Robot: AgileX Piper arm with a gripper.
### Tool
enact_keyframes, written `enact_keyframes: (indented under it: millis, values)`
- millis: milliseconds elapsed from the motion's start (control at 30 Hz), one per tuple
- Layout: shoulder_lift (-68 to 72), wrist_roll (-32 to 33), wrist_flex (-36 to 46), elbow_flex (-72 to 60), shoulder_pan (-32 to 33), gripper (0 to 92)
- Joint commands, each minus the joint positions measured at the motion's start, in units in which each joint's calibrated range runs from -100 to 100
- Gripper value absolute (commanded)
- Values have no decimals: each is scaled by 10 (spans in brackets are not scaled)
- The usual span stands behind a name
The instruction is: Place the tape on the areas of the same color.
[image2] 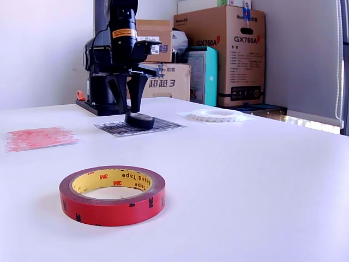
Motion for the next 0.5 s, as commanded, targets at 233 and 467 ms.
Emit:
enact_keyframes:
  millis: [233, 467]
  values:
    - [0, -2, 5, 7, 7, 446]
    - [-10, -3, 5, 3, 18, 446]
